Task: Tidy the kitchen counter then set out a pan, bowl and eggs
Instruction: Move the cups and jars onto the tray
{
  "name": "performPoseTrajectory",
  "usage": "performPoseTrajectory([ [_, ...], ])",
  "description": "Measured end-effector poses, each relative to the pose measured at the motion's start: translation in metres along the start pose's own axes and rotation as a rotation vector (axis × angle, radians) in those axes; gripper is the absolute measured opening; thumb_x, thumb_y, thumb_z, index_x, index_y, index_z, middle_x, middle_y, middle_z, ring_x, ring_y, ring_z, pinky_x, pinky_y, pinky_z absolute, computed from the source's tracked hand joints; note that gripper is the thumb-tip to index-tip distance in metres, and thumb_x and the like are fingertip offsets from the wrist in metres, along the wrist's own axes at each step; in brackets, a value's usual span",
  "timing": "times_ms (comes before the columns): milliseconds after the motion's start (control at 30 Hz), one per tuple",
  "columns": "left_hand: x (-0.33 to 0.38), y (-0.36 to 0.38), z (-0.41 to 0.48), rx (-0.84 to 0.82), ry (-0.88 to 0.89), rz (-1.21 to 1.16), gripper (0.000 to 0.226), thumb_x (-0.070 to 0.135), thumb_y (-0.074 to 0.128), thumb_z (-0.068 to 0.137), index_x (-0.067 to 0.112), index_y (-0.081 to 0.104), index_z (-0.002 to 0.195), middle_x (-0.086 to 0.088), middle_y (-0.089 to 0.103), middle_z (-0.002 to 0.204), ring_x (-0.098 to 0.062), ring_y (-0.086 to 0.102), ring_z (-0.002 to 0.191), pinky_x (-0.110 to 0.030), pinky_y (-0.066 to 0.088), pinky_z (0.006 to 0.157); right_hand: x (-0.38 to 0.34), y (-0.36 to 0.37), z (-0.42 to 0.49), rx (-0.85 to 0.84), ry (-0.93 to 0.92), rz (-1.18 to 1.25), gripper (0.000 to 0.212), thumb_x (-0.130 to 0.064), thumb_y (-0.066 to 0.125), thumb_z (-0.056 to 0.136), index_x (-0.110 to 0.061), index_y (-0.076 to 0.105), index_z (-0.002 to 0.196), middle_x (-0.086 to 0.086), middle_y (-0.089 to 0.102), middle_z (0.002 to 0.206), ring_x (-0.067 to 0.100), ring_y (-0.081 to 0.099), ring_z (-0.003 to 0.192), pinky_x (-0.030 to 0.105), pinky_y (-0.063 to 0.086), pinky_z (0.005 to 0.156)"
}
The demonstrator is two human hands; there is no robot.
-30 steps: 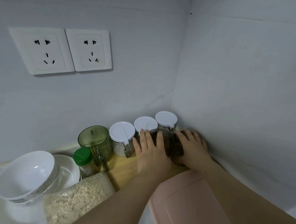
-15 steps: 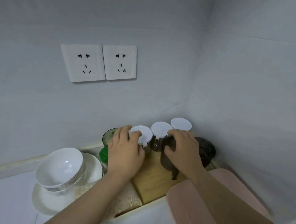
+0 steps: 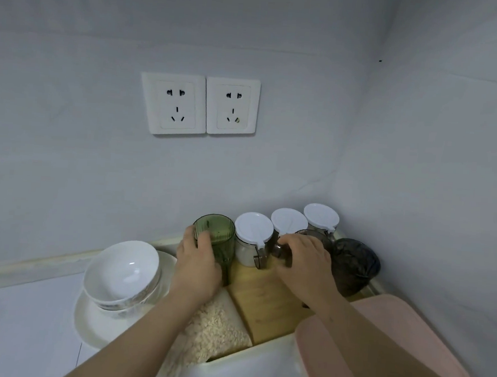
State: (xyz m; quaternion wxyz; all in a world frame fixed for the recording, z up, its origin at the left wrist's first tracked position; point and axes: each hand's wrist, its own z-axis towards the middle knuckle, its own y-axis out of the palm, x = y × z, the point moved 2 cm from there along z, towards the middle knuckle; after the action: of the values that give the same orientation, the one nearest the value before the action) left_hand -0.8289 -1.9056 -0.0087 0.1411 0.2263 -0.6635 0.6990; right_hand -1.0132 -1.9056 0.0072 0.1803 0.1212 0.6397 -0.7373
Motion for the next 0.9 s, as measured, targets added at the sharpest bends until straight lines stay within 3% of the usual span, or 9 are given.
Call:
performPoseTrajectory([
  [167,-0.005,-0.005,-0.010,0.048,-0.010,-0.077,0.059,-0.004,0.046,0.084,0.010,0.030,0.139,-0.020,0.028,0.137,-0.037,0.046,0.115,-0.033,0.040,0.089,-0.002,-0.003,-0.006,0.029,0.019,0.023,0.042,-0.020,0.053,0.085,-0.026,0.048,0.125,-0.009,0.047,0.134,0.014,0.030,0.131,0.029,0.023,0.107],
  [333,0.010,-0.025,-0.025,0.342,0.107,-0.188,0.055,-0.005,0.054,0.082,0.007,0.040,0.134,-0.021,0.035,0.131,-0.033,0.050,0.101,-0.030,0.041,0.076,-0.008,-0.011,-0.007,0.116,0.005,0.079,0.040,-0.018,0.056,0.083,-0.024,0.053,0.122,-0.006,0.057,0.122,0.018,0.041,0.121,0.031,0.032,0.101],
  [433,0.033,-0.044,-0.032,0.433,0.233,-0.233,0.058,-0.002,0.060,0.081,0.009,0.041,0.136,-0.017,0.035,0.132,-0.028,0.050,0.105,-0.026,0.037,0.077,-0.018,-0.017,-0.006,0.094,-0.056,0.206,0.041,-0.016,0.059,0.082,-0.021,0.055,0.123,-0.003,0.062,0.113,0.016,0.053,0.104,0.030,0.042,0.091],
  [533,0.056,-0.056,-0.032,0.339,0.280,-0.379,0.064,0.009,0.064,0.083,0.021,0.034,0.138,-0.006,0.028,0.138,-0.007,0.043,0.094,-0.014,0.034,0.080,-0.032,-0.023,-0.007,-0.142,-0.098,0.447,0.045,-0.018,0.063,0.085,-0.023,0.050,0.128,-0.006,0.055,0.112,0.000,0.050,0.072,0.017,0.040,0.073],
  [600,0.071,-0.057,-0.029,0.247,0.306,-0.454,0.068,0.013,0.068,0.081,0.027,0.033,0.137,0.002,0.028,0.134,0.010,0.039,0.082,0.000,0.031,0.070,-0.036,-0.028,-0.008,-0.225,-0.111,0.562,0.040,-0.019,0.067,0.082,-0.028,0.051,0.118,-0.012,0.056,0.101,0.000,0.049,0.066,0.012,0.039,0.065],
  [667,0.085,-0.053,-0.028,0.141,0.320,-0.518,0.073,0.014,0.072,0.077,0.030,0.033,0.136,0.007,0.029,0.125,0.009,0.043,0.086,0.004,0.035,0.066,-0.035,-0.036,-0.007,-0.189,-0.096,0.626,0.034,-0.012,0.067,0.079,-0.030,0.052,0.102,-0.013,0.058,0.087,0.003,0.053,0.068,0.013,0.042,0.063],
  [800,0.109,-0.041,-0.029,-0.092,0.345,-0.689,0.079,0.015,0.078,0.073,0.034,0.032,0.135,0.010,0.032,0.124,-0.008,0.048,0.104,-0.020,0.049,0.085,-0.014,-0.061,-0.010,-0.054,-0.016,0.542,0.035,-0.006,0.068,0.076,-0.027,0.049,0.097,-0.012,0.059,0.084,0.007,0.058,0.078,0.013,0.044,0.063],
  [900,0.118,-0.026,-0.029,-0.230,0.351,-0.708,0.073,0.021,0.077,0.075,0.030,0.037,0.134,0.013,0.031,0.125,-0.008,0.041,0.118,-0.028,0.043,0.100,0.021,-0.079,-0.018,0.137,0.156,0.575,0.041,-0.014,0.073,0.075,-0.030,0.048,0.103,-0.009,0.060,0.091,0.014,0.059,0.087,0.029,0.050,0.078],
])
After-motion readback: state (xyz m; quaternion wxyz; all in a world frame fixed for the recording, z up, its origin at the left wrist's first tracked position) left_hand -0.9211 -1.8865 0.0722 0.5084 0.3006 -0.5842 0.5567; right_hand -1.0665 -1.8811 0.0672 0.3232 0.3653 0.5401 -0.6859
